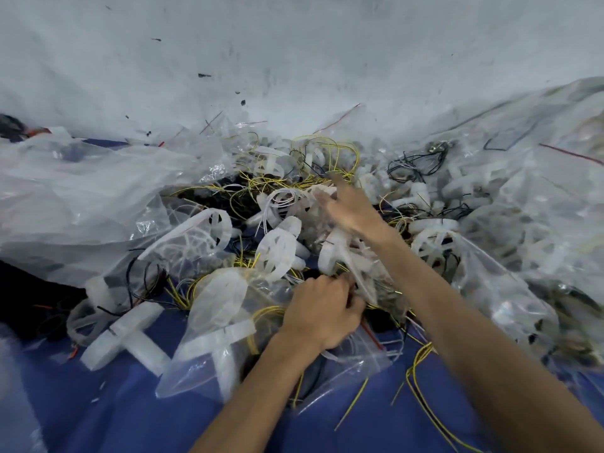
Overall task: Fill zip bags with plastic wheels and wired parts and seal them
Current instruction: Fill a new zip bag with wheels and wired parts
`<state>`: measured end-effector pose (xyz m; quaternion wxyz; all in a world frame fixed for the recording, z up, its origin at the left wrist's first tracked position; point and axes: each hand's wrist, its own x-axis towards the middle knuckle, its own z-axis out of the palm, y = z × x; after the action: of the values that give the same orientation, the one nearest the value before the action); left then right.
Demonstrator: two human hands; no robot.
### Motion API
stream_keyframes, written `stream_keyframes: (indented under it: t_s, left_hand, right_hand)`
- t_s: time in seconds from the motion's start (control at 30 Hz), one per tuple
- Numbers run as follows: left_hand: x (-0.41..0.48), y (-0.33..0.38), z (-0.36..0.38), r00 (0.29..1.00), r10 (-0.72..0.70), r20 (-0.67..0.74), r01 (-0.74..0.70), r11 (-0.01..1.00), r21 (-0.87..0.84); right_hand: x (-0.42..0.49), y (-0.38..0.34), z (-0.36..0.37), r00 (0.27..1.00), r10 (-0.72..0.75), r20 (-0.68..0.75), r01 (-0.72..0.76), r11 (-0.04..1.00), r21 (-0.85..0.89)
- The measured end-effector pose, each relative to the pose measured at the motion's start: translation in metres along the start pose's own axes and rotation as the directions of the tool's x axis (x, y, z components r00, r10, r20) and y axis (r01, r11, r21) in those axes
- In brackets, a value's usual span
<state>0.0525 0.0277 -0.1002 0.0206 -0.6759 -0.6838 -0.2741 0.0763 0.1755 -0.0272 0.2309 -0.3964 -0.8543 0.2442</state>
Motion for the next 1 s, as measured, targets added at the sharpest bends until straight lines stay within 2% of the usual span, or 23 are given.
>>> stream_keyframes:
  t_s: [0.07,0.13,0.2,0.23,0.27,0.33,0.43,0.47,0.53,0.57,0.67,0.7,0.8,0.87,1.0]
  left_hand:
    - [0.000,0.001,-0.001,1.000,-0.014,0.006,0.014,1.000,-0.006]
    - [-0.001,0.002,0.000,1.000,-0.016,0.008,0.016,1.000,-0.013]
    - [-0.002,0.002,0.000,1.000,-0.010,0.005,0.010,1.000,-0.010]
    - [-0.002,0.000,0.000,1.000,-0.009,0.007,0.010,1.000,-0.014]
    - [-0.002,0.000,0.001,1.000,-0.013,0.017,0.014,1.000,-0.018]
    - [-0.004,0.000,0.000,0.998,-0.023,0.053,0.022,1.000,0.010]
    - [-0.003,0.004,-0.006,0.988,-0.016,0.156,0.009,0.999,0.046]
    - [-0.002,0.005,-0.010,0.976,-0.029,0.216,0.022,0.999,0.034]
    - [0.003,0.005,-0.023,0.926,-0.062,0.373,0.067,0.998,0.001]
    - [0.006,0.006,-0.031,0.892,-0.065,0.448,0.078,0.997,-0.011]
    - [0.014,0.010,-0.058,0.789,-0.058,0.612,0.104,0.994,-0.040]
    - [0.017,0.012,-0.068,0.758,-0.064,0.649,0.119,0.992,-0.041]
    - [0.023,0.018,-0.097,0.708,-0.072,0.703,0.144,0.989,-0.045]
    - [0.026,0.022,-0.117,0.714,-0.067,0.697,0.158,0.985,-0.067]
    - [0.024,0.020,-0.150,0.784,-0.063,0.617,0.133,0.989,-0.068]
  right_hand:
    - [0.001,0.014,-0.010,0.996,0.076,-0.048,-0.077,0.997,-0.014]
    - [0.004,0.032,-0.018,0.977,0.204,0.068,-0.180,0.948,-0.264]
    - [0.001,0.046,-0.017,0.932,0.345,0.108,-0.244,0.821,-0.516]
    - [-0.003,0.051,-0.016,0.917,0.386,0.100,-0.270,0.786,-0.556]
    - [-0.005,0.056,-0.015,0.922,0.378,0.085,-0.276,0.795,-0.540]
    - [-0.009,0.055,-0.015,0.953,0.301,0.020,-0.267,0.872,-0.410]
    - [-0.012,0.048,-0.025,0.956,0.218,-0.197,-0.231,0.972,-0.046]
    - [-0.013,0.046,-0.031,0.940,0.231,-0.253,-0.208,0.971,0.115]
    - [-0.021,0.036,-0.043,0.923,0.270,-0.273,-0.137,0.896,0.422]
    - [-0.027,0.031,-0.050,0.928,0.248,-0.278,-0.090,0.874,0.478]
    - [-0.042,0.021,-0.065,0.942,0.094,-0.323,0.005,0.956,0.294]
    - [-0.046,0.022,-0.068,0.951,0.095,-0.293,-0.001,0.953,0.304]
    - [-0.059,0.022,-0.071,0.967,0.219,-0.129,-0.113,0.825,0.553]
    - [-0.068,0.022,-0.073,0.970,0.232,-0.069,-0.141,0.773,0.618]
    - [-0.080,0.019,-0.073,0.980,0.191,-0.061,-0.115,0.785,0.609]
